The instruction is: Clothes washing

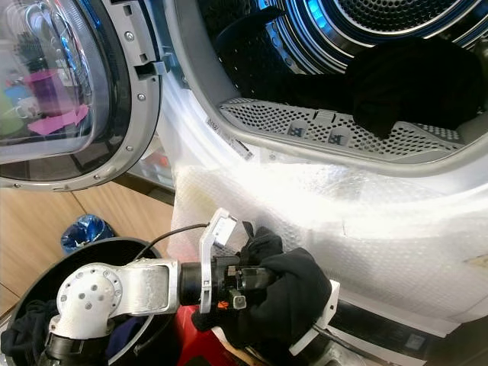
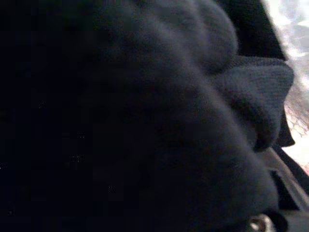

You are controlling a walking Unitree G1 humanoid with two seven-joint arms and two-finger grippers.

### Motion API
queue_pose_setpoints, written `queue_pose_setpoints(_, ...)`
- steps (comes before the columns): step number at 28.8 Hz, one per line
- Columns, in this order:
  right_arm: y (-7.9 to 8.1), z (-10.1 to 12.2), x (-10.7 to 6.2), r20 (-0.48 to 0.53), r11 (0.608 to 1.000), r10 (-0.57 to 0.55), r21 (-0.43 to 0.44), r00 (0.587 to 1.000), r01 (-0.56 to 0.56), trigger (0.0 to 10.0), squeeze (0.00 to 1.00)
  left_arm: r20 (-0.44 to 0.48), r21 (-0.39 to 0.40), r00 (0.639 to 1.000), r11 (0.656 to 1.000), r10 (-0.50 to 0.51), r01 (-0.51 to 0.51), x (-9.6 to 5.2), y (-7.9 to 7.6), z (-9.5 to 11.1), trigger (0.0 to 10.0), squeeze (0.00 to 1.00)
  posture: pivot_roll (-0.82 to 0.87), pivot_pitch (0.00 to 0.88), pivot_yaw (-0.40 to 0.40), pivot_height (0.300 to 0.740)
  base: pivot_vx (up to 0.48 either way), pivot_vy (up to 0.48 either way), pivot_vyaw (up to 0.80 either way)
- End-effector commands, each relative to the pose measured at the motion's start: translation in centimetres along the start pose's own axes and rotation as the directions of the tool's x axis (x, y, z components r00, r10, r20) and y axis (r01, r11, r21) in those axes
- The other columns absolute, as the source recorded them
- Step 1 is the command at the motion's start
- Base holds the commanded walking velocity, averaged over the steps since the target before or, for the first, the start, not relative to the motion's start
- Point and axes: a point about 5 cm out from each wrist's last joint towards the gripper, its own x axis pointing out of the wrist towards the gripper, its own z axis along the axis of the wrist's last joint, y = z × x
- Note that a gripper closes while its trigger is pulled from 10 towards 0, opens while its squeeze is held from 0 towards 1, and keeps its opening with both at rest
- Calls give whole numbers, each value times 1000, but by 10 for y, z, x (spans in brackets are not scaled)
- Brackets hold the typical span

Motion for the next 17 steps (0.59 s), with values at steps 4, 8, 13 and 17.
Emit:
queue_pose_setpoints(4, -2, 11, 4, 54, 1000, 15, -23, 998, -14, 0, 0, -55, 81, 998, 997, -9, 14, -3, -8, -6, 9725, 0, 27, 0, 148, 740, 0, 0, 0)
queue_pose_setpoints(8, -3, 14, 3, 69, 999, 31, -26, 997, -29, 0, 0, -78, 131, 997, 991, 6, 4, -7, -8, -8, 10000, 0, 29, 0, 149, 740, 0, 0, 0)
queue_pose_setpoints(13, 2, 20, 10, 115, 996, 82, -31, 990, -79, 0, 0, -110, 177, 994, 984, -12, 32, -13, -11, -10, 10000, 1000, 26, 0, 159, 740, 0, 0, 0)
queue_pose_setpoints(17, 8, 21, 8, 108, 988, 151, -37, 983, -148, 0, 0, -162, 371, 987, 927, 3, 58, -38, -11, -9, 10000, 1000, 29, 0, 169, 740, 0, 0, 0)
